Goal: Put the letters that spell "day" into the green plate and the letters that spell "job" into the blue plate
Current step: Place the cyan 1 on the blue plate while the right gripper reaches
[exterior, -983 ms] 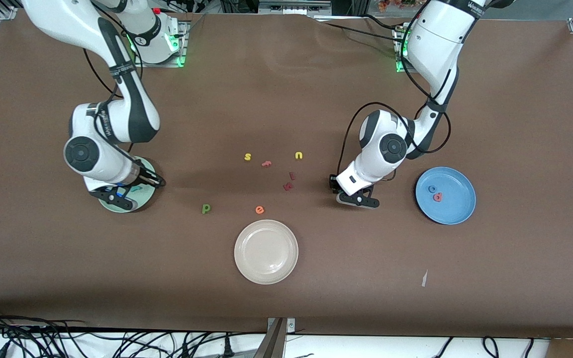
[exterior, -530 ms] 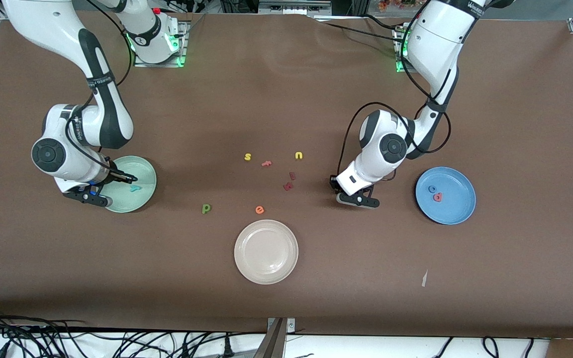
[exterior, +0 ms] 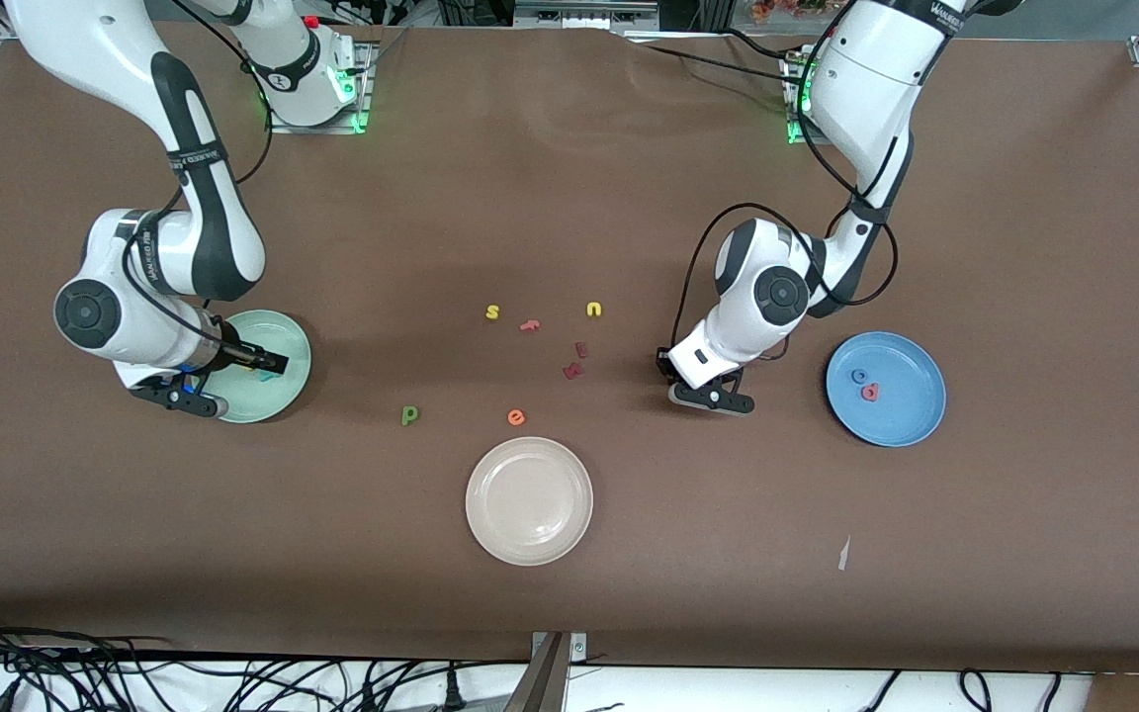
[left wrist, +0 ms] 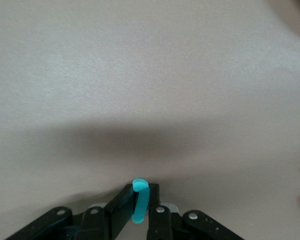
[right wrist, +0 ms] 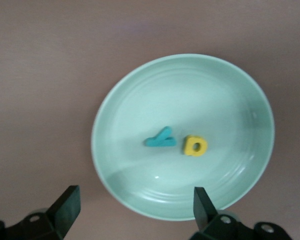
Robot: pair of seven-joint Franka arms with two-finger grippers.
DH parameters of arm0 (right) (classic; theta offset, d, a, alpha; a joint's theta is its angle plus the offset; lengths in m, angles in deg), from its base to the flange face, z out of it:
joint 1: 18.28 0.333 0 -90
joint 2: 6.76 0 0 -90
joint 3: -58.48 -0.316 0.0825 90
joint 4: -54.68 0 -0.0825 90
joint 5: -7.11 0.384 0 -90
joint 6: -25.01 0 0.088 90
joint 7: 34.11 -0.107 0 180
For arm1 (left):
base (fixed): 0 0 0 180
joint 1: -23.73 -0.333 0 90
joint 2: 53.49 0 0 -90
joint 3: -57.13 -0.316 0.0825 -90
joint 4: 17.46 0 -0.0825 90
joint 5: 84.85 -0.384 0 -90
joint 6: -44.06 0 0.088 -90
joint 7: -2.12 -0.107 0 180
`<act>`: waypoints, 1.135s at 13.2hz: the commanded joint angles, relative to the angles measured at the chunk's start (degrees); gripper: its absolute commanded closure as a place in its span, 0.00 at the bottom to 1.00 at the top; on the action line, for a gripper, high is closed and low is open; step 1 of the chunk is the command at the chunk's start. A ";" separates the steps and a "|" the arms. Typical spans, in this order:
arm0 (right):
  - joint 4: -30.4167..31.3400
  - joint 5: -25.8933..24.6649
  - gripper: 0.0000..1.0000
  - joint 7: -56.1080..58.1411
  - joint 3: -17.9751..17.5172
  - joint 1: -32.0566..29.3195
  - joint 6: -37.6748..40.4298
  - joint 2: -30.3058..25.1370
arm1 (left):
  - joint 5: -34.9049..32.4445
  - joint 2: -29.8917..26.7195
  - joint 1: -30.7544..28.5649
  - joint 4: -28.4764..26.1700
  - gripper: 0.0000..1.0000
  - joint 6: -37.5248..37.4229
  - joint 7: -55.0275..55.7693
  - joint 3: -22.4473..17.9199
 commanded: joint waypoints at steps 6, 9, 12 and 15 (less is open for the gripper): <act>-7.37 2.25 0.00 -15.29 -0.88 8.46 1.97 2.25 | -5.09 -12.29 -14.24 -1.58 1.00 -15.86 -12.34 -0.71; -11.06 2.77 0.00 -16.80 -1.32 10.58 1.71 5.67 | -5.27 -15.82 -21.19 -6.58 1.00 -16.40 -22.89 -0.79; -14.49 3.48 0.00 -16.54 -2.11 10.76 1.45 9.10 | -7.01 -16.79 -24.89 -9.05 0.99 -16.32 -27.83 -0.79; -15.73 3.48 0.00 -16.71 -3.08 10.76 1.18 11.21 | -11.24 -16.79 -26.48 -9.50 0.67 -16.32 -28.81 -0.79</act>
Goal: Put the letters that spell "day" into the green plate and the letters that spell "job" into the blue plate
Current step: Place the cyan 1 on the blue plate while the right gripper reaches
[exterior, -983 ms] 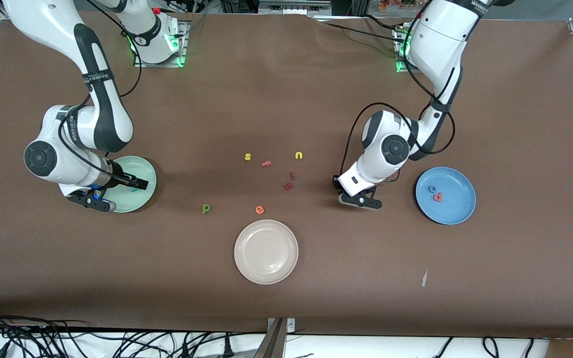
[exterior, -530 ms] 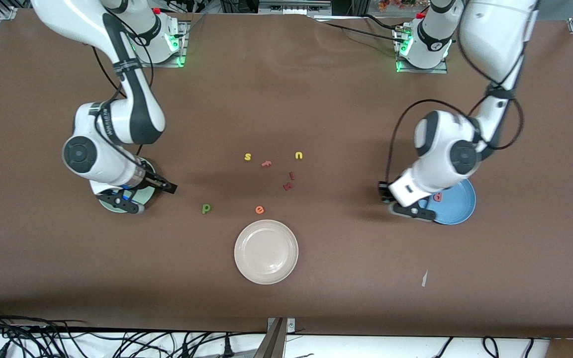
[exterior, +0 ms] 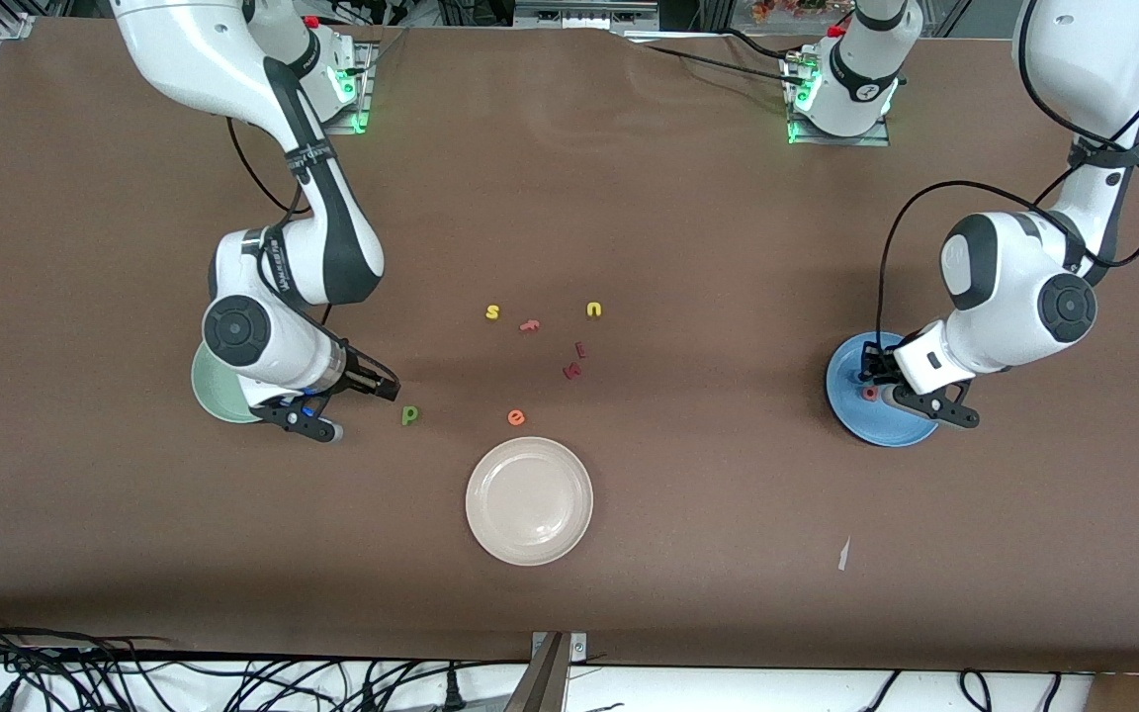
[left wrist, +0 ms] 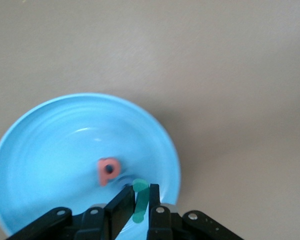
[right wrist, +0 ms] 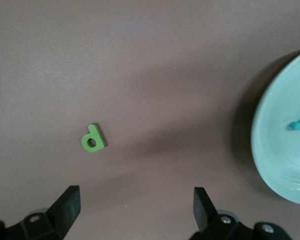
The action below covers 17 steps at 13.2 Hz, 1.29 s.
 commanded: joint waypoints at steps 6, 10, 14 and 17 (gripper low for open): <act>-2.74 0.88 0.00 0.45 -2.44 0.21 -5.92 5.51 | -2.32 -3.35 -1.20 -1.83 0.00 0.25 -0.32 0.64; -2.74 0.61 0.00 1.49 -3.06 0.73 -10.06 7.27 | -2.32 -8.27 -1.82 -4.99 0.00 0.16 -0.23 0.64; -2.74 0.79 0.01 2.91 -3.06 0.82 -13.14 8.68 | -2.32 -15.73 -3.49 -9.91 0.00 0.16 -0.23 0.72; -2.83 0.61 0.08 3.00 -4.02 0.74 -14.71 9.56 | -1.79 -20.13 -3.49 -10.53 0.00 0.16 -0.93 1.07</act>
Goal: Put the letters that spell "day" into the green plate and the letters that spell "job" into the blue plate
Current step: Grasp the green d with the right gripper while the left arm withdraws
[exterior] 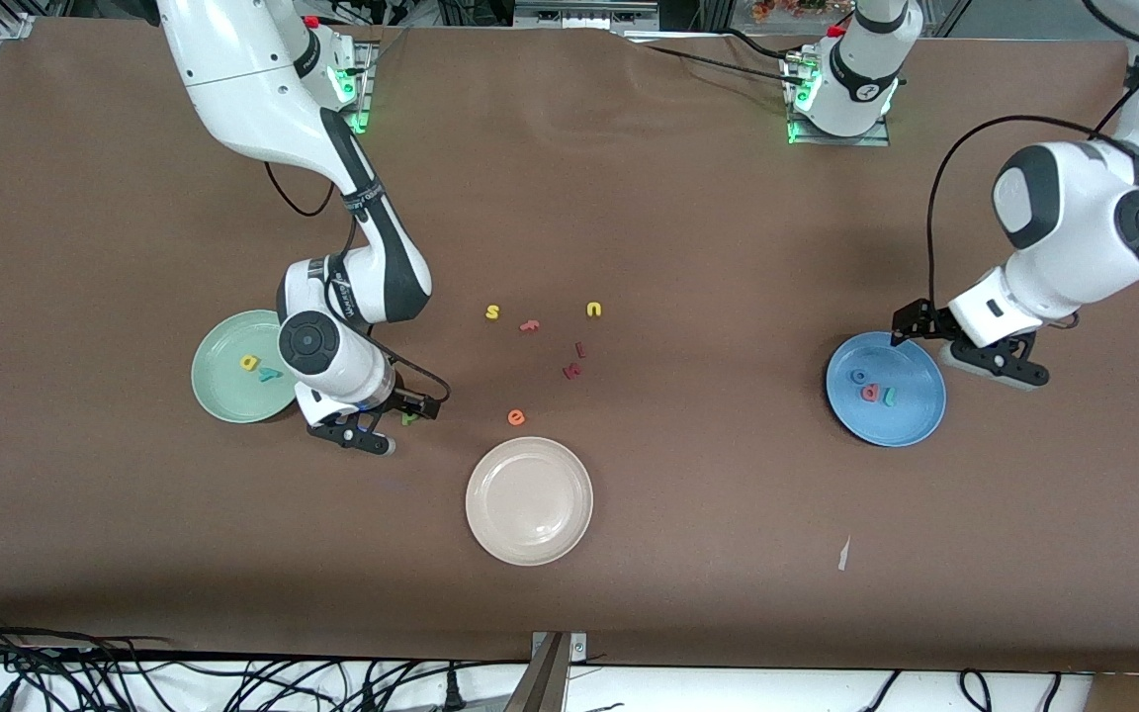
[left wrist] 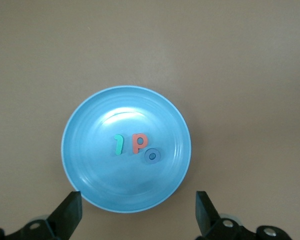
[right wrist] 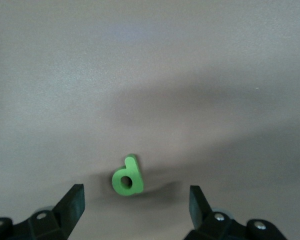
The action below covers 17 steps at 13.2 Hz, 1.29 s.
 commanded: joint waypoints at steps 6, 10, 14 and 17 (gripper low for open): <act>-2.09 0.58 0.32 2.09 -1.18 0.03 -1.15 2.37 | -1.65 -15.68 -0.58 -1.33 0.00 -8.10 -0.06 0.64; -2.45 0.93 0.40 3.51 -1.18 -0.41 -1.15 2.37 | -6.13 -18.51 -1.11 7.52 0.00 -21.01 0.20 0.64; -2.45 0.85 0.45 3.60 -1.18 -0.58 -1.15 2.37 | -9.81 -18.42 -1.29 16.06 0.00 -31.48 0.29 0.55; -2.45 0.93 0.50 5.35 -1.18 -1.19 -1.15 2.54 | -10.08 -18.07 -1.29 20.90 0.00 -37.55 0.55 0.55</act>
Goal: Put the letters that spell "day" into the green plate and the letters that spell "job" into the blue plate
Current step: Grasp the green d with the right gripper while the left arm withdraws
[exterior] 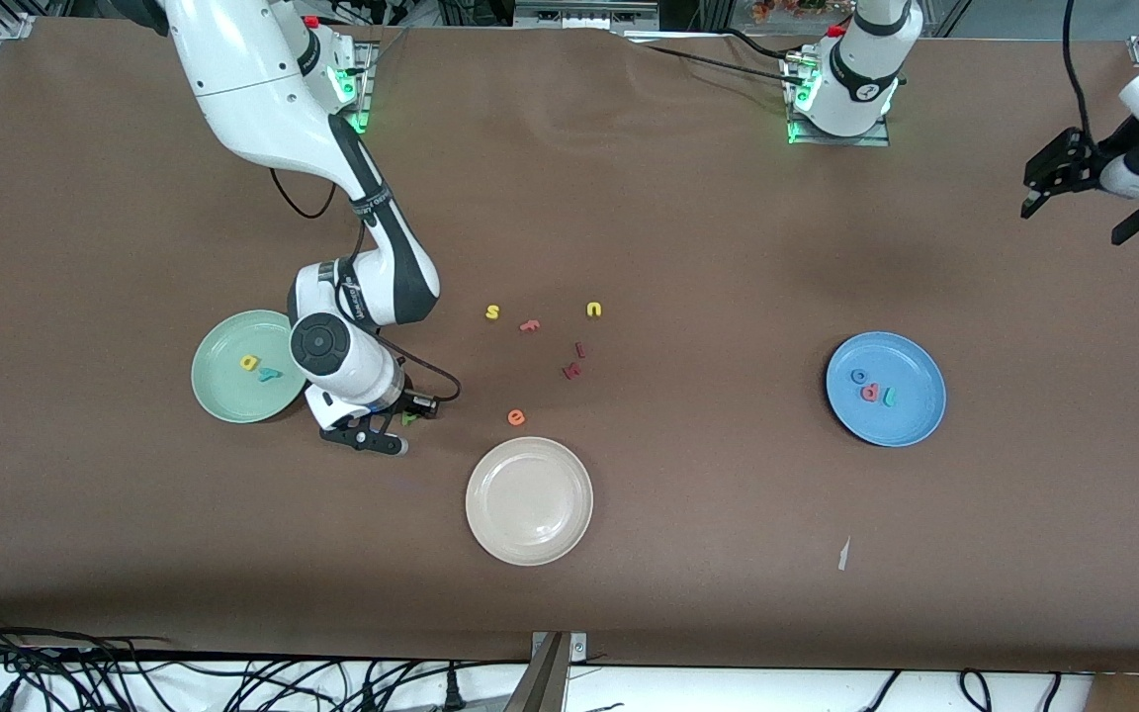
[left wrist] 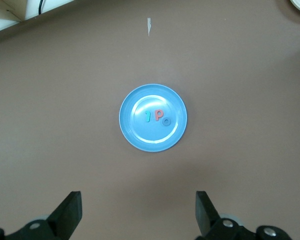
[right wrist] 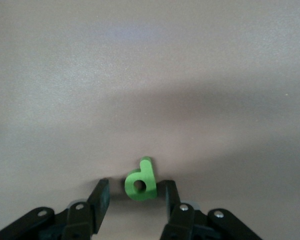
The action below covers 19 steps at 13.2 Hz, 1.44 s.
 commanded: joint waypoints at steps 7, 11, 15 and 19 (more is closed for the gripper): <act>-1.64 0.93 0.70 2.38 -0.12 -1.07 -0.02 1.45 | -1.17 10.32 -0.36 18.03 0.00 -14.81 5.91 0.52; -1.90 1.11 0.88 2.03 -0.12 -1.07 0.33 1.02 | -0.99 10.05 0.17 18.20 0.00 -18.06 13.09 4.99; -5.94 1.73 0.91 2.64 0.67 -2.82 10.15 -1.26 | -1.16 10.31 3.67 18.55 0.00 -18.07 17.08 2.83; -4.63 1.81 0.91 13.61 7.33 -3.36 18.95 -5.22 | -1.08 11.28 8.59 18.55 0.00 -17.80 16.99 -2.72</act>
